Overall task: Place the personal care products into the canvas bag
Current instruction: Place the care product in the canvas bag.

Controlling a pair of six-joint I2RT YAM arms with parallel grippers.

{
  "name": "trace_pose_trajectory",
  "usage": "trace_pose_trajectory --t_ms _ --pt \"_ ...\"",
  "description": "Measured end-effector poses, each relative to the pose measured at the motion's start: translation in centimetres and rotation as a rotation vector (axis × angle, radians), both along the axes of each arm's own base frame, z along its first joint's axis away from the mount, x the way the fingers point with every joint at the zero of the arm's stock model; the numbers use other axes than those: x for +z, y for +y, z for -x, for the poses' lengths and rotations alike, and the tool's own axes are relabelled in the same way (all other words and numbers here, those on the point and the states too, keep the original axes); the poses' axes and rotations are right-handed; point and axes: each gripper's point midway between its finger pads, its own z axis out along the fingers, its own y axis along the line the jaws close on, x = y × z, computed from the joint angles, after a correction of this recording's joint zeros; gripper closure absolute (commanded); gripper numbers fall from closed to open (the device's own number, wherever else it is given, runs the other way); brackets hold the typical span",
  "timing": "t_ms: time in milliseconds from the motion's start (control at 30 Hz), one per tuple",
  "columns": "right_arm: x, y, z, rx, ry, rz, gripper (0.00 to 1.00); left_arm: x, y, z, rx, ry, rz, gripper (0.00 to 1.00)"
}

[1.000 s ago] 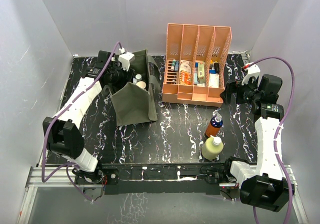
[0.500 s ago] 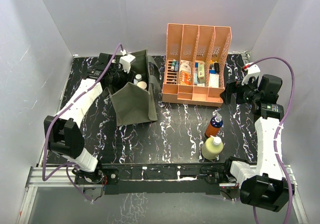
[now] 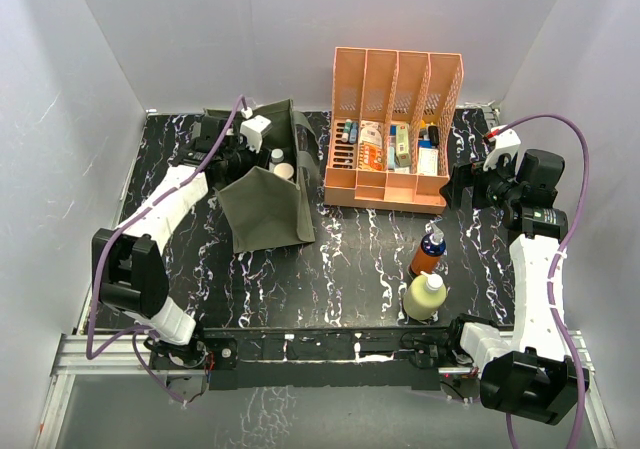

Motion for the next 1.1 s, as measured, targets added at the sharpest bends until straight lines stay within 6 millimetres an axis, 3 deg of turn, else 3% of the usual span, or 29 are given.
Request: trace_pose_trajectory --t_ms 1033,1100 --pt "0.02 0.0 0.01 0.0 -0.001 0.0 0.01 -0.61 -0.45 -0.72 -0.008 -0.001 0.013 1.0" --pt "0.02 0.0 0.01 0.0 -0.001 0.0 0.01 -0.81 -0.45 -0.83 -0.013 0.003 0.007 0.96"
